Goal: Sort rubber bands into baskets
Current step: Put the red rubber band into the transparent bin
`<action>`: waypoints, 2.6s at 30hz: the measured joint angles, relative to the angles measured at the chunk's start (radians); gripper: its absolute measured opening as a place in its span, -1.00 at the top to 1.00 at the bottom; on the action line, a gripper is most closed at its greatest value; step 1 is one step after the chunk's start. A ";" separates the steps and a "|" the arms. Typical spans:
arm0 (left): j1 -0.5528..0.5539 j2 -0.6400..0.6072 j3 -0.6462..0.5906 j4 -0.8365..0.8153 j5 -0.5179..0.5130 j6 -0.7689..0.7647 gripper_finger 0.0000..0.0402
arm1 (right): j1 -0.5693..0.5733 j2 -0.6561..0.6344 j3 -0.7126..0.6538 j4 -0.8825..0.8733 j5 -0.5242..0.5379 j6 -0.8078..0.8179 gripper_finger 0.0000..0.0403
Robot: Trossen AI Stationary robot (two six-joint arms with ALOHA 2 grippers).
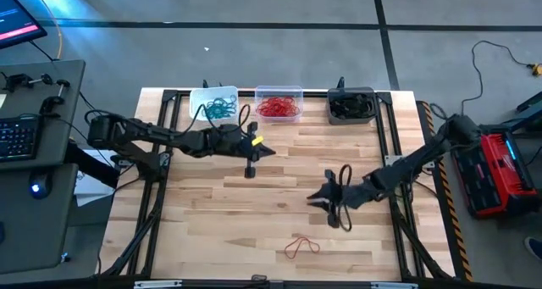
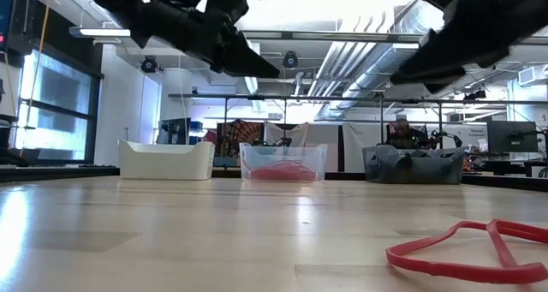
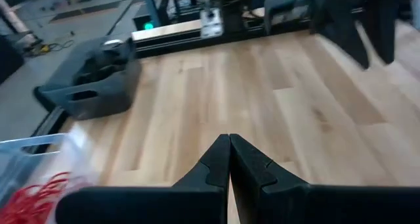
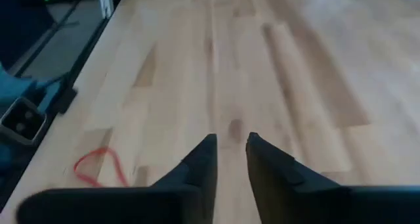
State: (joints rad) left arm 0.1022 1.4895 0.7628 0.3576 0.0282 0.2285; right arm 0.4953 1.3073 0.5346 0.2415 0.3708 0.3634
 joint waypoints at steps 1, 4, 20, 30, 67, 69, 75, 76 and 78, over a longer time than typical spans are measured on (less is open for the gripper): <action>-0.014 0.000 0.000 0.000 -0.004 -0.009 1.00 | 0.017 0.023 0.007 -0.003 0.005 0.015 0.61; -0.049 0.000 0.000 -0.002 -0.016 -0.018 1.00 | 0.066 0.114 0.060 -0.005 0.009 0.048 0.51; -0.142 0.000 0.000 -0.003 -0.078 -0.036 1.00 | 0.196 0.576 0.586 -0.549 -0.023 0.155 0.43; -0.143 0.000 0.001 -0.055 -0.066 -0.049 1.00 | 0.177 0.612 0.610 -0.610 -0.115 0.100 0.43; -0.116 -0.236 -0.368 0.330 -0.257 -0.201 1.00 | -0.326 0.426 0.597 -0.647 -0.008 -0.443 1.00; -0.116 -0.244 -0.376 0.337 -0.269 -0.204 1.00 | -0.400 0.425 0.599 -0.604 -0.007 -0.478 1.00; -0.116 -0.249 -0.377 0.337 -0.278 -0.219 1.00 | -0.584 0.432 0.599 -0.396 -0.064 -0.522 1.00; -0.116 -0.249 -0.377 0.338 -0.278 -0.218 1.00 | -0.610 0.432 0.599 -0.355 -0.065 -0.525 1.00; -0.116 -0.249 -0.377 0.345 -0.278 -0.209 1.00 | -0.662 0.432 0.611 -0.330 -0.084 -0.526 1.00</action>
State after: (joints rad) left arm -0.0143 1.2407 0.3855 0.7030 -0.2500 0.0196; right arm -0.1665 1.7392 1.1452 -0.0882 0.2864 -0.1626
